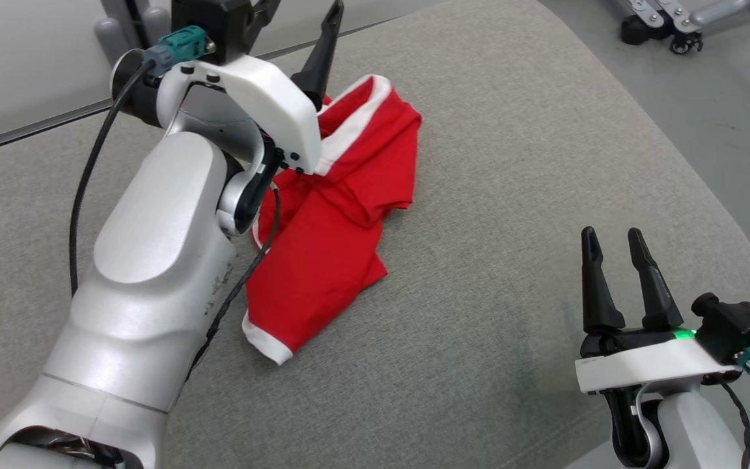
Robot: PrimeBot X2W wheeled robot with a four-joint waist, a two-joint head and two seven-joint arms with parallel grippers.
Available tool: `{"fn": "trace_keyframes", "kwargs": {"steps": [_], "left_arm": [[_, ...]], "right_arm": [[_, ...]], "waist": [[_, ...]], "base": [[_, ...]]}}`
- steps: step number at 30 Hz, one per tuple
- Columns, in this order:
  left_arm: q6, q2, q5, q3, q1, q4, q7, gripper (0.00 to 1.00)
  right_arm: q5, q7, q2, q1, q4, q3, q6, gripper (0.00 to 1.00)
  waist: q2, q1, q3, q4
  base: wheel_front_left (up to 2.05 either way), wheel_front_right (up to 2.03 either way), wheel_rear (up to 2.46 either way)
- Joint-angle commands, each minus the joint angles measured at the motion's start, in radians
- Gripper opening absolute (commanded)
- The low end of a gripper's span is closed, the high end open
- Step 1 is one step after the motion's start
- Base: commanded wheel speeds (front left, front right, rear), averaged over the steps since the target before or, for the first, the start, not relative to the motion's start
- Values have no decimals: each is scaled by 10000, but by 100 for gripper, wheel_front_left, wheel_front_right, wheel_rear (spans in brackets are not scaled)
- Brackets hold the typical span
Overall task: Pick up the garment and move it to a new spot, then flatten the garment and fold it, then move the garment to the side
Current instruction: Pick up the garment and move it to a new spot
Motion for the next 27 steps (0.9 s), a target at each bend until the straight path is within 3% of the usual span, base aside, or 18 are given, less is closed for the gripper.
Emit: {"fn": "trace_keyframes", "kwargs": {"steps": [1,4,10,17,21,27], "left_arm": [[-88,217,-78,140,-68,240,-323,100],[-190,335,-202,250,157,369,-652,100],[-419,680,-617,576,1245,300,-1657,100],[-384,1030,-497,363,3015,-86,-2559,100],[-433,870,-835,425,4322,-370,-2889,100],[-18,563,-719,657,5989,-844,-3207,100]], "right_arm": [[-141,-11,-11,90,-37,-39,26,100],[-255,-13,-9,110,-53,-103,27,100],[-859,-11,-12,255,-60,-486,26,100],[-1757,-12,-18,291,62,-522,26,100],[-2059,-11,-19,381,119,-510,26,100],[-2223,-11,-25,415,232,-384,26,100]], "waist": [[0,0,-129,459],[0,0,-235,825],[0,0,-673,2312],[0,0,-1072,3887],[0,0,-1326,4445],[0,0,-1574,4713]], "base": [[0,0,0],[0,0,0],[0,0,0],[0,0,0],[0,0,0],[0,0,0]]}}
